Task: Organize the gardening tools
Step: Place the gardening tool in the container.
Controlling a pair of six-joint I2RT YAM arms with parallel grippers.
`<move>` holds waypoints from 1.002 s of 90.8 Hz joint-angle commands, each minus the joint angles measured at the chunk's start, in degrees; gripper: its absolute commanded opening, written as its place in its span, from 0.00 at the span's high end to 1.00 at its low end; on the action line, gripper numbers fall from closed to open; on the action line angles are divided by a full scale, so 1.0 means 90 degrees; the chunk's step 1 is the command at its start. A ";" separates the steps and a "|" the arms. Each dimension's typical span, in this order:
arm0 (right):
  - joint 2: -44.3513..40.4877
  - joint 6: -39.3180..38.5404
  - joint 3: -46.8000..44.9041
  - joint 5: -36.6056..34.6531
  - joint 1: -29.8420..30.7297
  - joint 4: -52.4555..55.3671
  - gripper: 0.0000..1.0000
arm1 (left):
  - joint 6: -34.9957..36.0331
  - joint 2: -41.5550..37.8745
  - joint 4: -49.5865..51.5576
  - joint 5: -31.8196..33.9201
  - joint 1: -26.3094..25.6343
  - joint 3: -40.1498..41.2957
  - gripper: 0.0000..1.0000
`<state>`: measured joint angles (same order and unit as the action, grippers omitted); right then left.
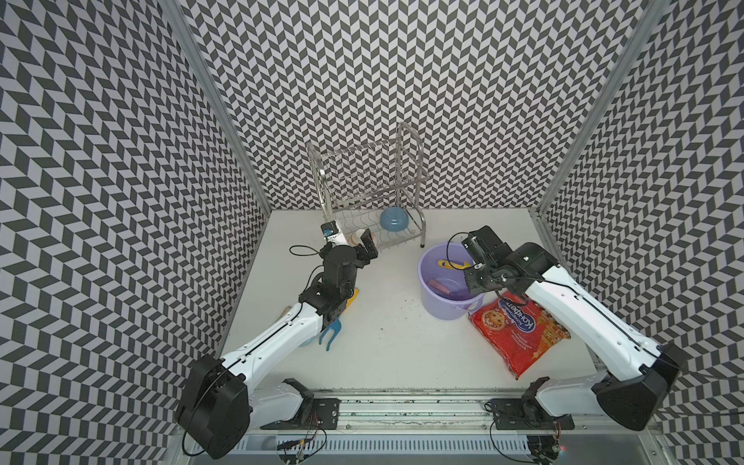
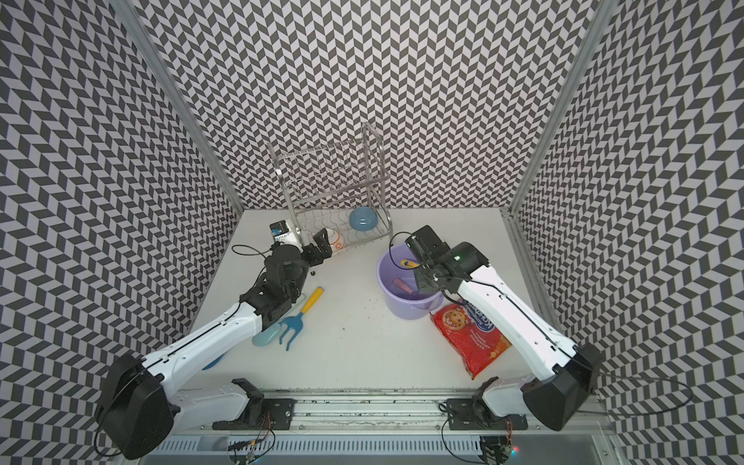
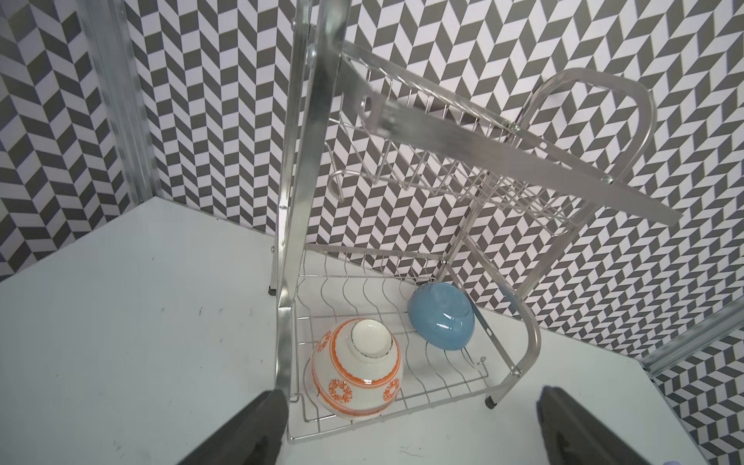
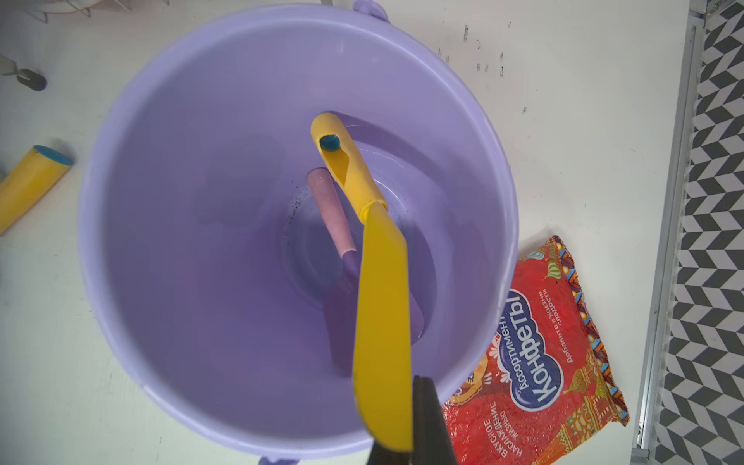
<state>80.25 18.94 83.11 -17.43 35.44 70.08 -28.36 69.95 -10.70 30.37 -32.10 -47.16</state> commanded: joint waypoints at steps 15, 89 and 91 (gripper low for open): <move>0.0413 -0.0057 0.0132 -0.0386 -0.0022 -0.0293 0.98 | -0.0667 -0.0181 0.0852 -0.0206 0.0040 0.0547 0.00; 0.0125 -0.0138 0.0073 -0.0301 -0.0030 -0.1135 0.54 | -0.0675 0.0575 0.2572 -0.0396 0.0183 0.0617 0.11; 0.0082 -0.0140 0.0077 -0.0307 -0.0031 -0.1192 0.52 | -0.0696 0.0603 0.2648 -0.0408 0.0179 0.0639 0.12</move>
<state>85.14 17.74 83.09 -19.68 35.44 64.88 -34.39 73.95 7.16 27.59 -30.65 -40.95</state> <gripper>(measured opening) 0.449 0.907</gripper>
